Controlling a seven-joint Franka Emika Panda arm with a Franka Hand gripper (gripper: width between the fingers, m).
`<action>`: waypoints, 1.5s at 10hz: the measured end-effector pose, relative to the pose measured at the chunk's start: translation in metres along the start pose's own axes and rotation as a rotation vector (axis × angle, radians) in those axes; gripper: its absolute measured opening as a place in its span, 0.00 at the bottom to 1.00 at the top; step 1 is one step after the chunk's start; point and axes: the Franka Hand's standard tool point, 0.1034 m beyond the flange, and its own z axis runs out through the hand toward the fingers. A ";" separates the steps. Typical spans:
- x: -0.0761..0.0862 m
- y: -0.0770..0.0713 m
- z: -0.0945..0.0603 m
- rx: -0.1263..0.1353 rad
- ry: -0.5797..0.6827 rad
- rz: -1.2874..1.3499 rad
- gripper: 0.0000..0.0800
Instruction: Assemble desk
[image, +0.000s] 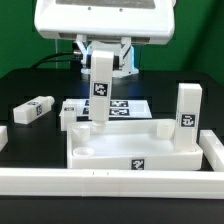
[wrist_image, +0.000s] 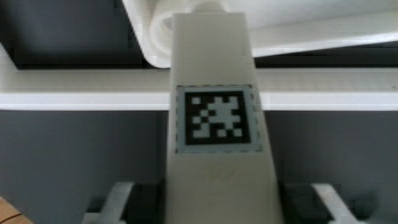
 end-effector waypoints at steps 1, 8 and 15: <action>0.000 0.000 0.000 0.000 -0.001 0.000 0.36; 0.020 0.004 0.008 0.008 0.023 -0.010 0.36; 0.026 0.024 0.024 -0.007 0.017 -0.023 0.36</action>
Offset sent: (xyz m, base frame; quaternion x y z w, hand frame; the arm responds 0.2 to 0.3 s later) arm 0.0388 0.0259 0.0068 0.1128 0.0462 -0.0059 0.9925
